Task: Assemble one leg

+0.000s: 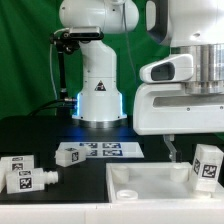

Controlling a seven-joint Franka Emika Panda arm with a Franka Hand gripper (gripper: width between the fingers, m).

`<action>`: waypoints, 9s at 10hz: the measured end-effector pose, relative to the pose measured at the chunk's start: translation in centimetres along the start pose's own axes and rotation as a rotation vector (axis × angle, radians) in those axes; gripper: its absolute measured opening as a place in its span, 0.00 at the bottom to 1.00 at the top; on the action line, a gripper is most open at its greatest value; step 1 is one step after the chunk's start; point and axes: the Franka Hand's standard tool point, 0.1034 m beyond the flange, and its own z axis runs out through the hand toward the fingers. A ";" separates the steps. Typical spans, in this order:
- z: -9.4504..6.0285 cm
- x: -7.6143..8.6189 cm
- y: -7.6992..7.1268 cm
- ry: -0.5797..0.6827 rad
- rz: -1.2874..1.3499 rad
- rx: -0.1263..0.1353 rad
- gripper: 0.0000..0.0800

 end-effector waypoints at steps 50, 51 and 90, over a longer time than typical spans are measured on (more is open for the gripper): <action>0.5 -0.2 0.1 0.051 -0.148 -0.006 0.81; 0.5 -0.1 -0.1 0.061 -0.155 -0.006 0.81; 0.8 -0.1 0.3 0.011 1.313 0.025 0.36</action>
Offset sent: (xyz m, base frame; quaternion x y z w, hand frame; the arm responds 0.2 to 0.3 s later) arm 0.0000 0.0000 0.0000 0.0000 0.0000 0.1296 0.9916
